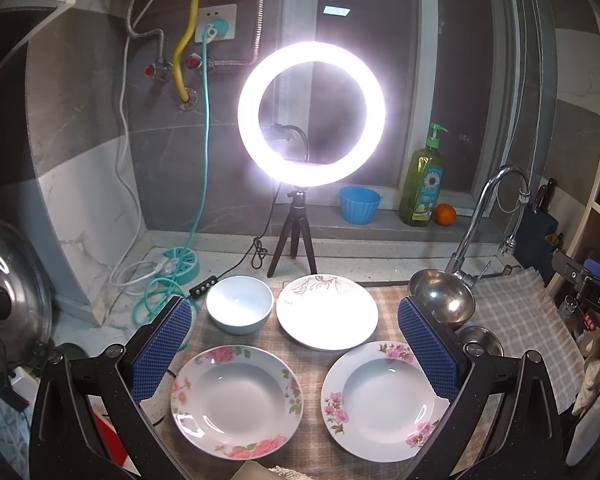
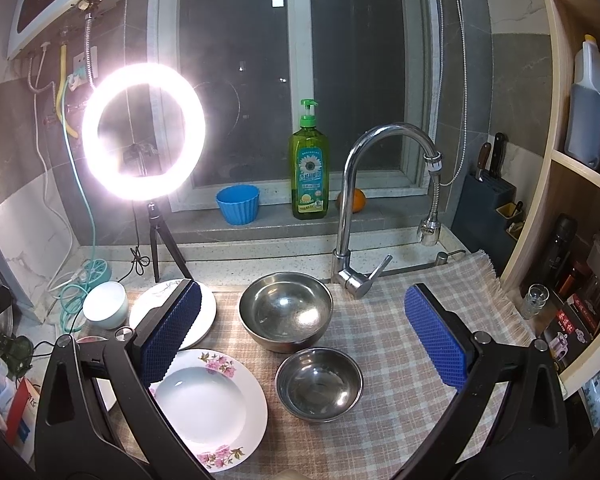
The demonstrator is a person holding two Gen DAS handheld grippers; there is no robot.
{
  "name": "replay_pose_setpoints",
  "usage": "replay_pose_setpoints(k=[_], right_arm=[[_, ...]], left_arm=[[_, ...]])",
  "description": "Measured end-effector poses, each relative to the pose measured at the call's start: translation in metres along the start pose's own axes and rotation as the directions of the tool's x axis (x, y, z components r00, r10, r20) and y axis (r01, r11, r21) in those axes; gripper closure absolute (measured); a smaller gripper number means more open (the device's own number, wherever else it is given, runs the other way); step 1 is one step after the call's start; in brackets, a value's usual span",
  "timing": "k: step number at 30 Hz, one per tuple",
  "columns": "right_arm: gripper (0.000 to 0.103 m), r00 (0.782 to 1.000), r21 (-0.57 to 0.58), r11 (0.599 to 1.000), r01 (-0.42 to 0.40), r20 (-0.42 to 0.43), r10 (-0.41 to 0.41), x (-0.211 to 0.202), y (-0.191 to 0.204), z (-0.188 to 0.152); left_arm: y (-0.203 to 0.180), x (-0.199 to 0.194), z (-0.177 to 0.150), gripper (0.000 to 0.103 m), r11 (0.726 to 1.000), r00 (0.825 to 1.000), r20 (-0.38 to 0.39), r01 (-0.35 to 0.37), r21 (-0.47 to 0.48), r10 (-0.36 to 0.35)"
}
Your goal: Organize plates and bowls
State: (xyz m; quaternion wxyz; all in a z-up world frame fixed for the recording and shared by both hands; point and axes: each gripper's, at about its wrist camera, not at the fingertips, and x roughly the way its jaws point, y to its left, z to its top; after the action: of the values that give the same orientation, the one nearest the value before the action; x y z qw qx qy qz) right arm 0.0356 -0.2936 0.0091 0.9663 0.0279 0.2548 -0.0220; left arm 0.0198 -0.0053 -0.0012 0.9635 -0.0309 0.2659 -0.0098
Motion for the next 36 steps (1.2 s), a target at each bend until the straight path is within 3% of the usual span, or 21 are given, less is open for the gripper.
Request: replay_pose_setpoints(k=[23,29,36], right_arm=[[0.000,0.996,-0.011,1.000,-0.016,-0.085,0.015,0.032,0.001,-0.014],[0.000,0.982,0.021,0.997,-0.069,-0.176,0.071,0.048,-0.008,-0.035],[0.000,0.951,0.074,0.992,-0.102,-0.285,0.119,0.062,-0.021,-0.070]], left_arm=[[0.003,0.035,-0.005,0.001,1.000,0.996,-0.082,0.031,0.004,-0.030],[0.005,0.058,-0.018,0.001,0.998,0.985,-0.163,0.064,0.000,-0.063],[0.008,0.084,-0.034,0.008,0.993,0.953,-0.279,0.115,-0.029,-0.118]])
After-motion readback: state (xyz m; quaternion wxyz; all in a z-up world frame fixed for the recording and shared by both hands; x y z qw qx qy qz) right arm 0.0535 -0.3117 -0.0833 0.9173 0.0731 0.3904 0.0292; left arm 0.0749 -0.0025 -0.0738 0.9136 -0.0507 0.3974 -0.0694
